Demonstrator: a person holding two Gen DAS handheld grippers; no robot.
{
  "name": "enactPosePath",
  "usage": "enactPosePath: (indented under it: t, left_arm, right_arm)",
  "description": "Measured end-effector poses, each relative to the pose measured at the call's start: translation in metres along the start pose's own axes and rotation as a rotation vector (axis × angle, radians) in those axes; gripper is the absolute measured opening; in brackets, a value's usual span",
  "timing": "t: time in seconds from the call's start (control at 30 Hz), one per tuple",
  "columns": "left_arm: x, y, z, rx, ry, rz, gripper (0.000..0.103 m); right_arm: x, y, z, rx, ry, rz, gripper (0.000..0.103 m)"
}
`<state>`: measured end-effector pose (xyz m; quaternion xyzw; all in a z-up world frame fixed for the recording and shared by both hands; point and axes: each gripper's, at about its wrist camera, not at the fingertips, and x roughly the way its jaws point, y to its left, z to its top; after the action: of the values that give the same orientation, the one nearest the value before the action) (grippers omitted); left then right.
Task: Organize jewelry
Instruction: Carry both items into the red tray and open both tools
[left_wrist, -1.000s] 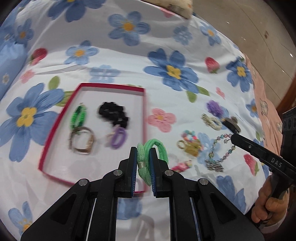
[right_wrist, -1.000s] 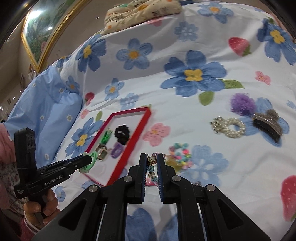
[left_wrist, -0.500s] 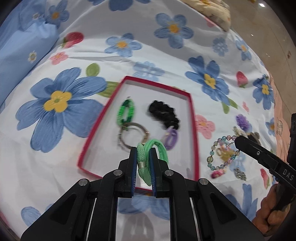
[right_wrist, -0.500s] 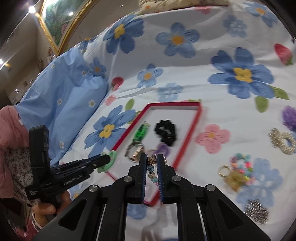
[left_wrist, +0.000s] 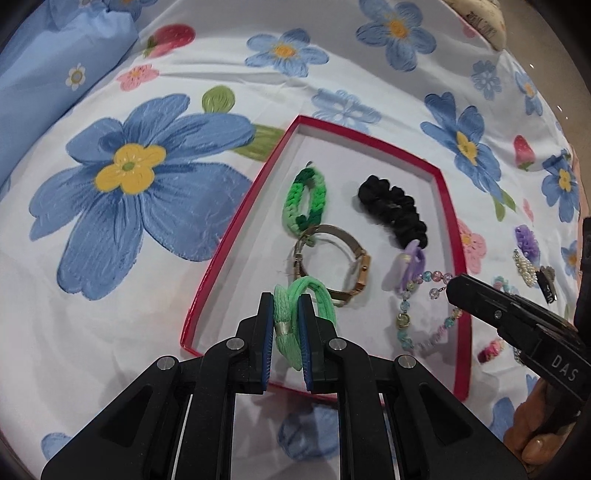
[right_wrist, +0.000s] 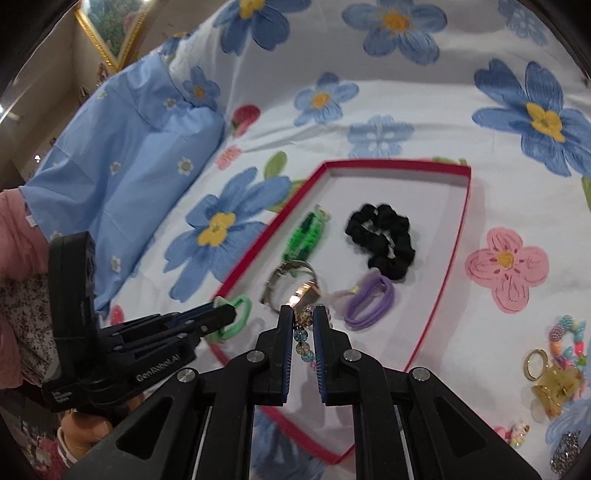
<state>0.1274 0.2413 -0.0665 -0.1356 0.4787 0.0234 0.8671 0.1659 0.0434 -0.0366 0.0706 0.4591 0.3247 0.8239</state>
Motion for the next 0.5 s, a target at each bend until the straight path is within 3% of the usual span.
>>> enactPosePath:
  t: [0.33,0.5]
  left_arm:
    - [0.019,0.001,0.002,-0.003,0.035,0.03,0.012]
    - [0.021,-0.001,0.003,0.003,0.041,0.036,0.013]
  right_arm:
    - [0.02,-0.025,-0.005,0.009,0.058,-0.091,0.011]
    - [0.025,-0.031,-0.006,0.018,0.075,-0.097,0.011]
